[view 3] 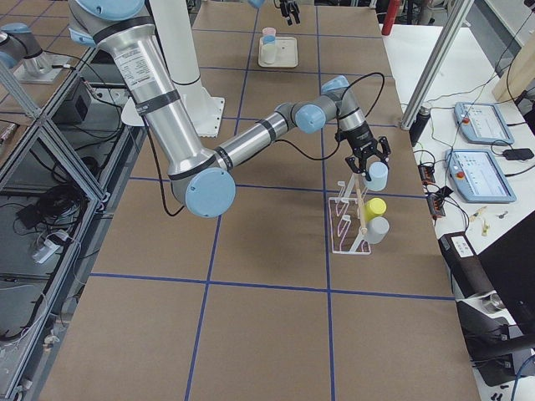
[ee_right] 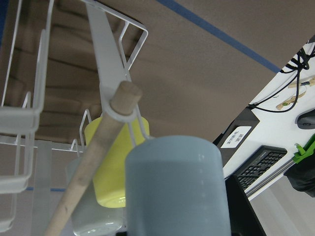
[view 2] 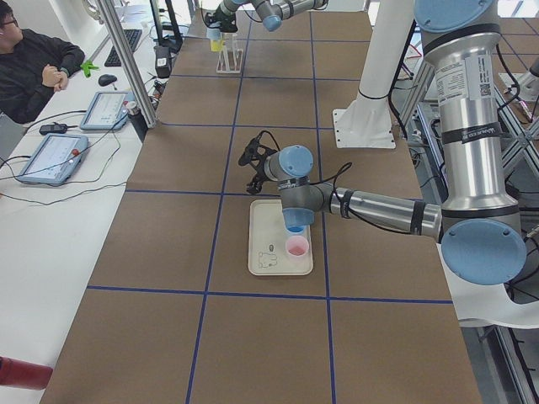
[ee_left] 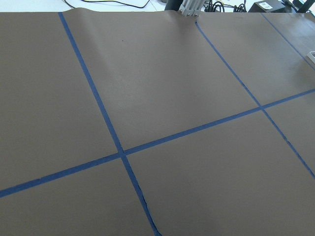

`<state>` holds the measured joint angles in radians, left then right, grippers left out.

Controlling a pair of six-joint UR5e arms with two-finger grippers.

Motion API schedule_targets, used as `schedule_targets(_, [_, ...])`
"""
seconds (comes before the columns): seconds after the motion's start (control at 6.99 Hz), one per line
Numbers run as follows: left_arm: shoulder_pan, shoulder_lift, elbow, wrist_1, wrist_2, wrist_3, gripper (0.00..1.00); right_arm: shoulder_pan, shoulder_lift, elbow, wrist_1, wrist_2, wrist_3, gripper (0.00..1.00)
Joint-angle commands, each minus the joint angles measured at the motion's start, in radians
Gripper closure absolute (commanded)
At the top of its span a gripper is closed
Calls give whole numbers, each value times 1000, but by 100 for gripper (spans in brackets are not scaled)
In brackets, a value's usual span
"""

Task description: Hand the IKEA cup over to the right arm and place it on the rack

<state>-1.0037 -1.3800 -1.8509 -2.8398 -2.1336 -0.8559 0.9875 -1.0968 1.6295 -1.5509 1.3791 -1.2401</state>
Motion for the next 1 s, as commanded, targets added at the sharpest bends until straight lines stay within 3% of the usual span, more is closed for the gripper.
schedule_targets(0.0, [-1, -1, -2, 0, 0, 0, 0, -4, 3, -16, 0, -2, 10, 100])
schedule_targets(0.29, [0, -2, 2, 0, 0, -2, 0, -30, 3, -20, 0, -11, 14, 95])
schedule_targets(0.57, [0, -2, 1, -1, 0, -2, 0, -38, 2, -33, 0, -34, 24, 64])
schedule_targets(0.86, [0, -2, 1, 0, 0, -2, 0, -43, -3, -34, 0, -34, 22, 46])
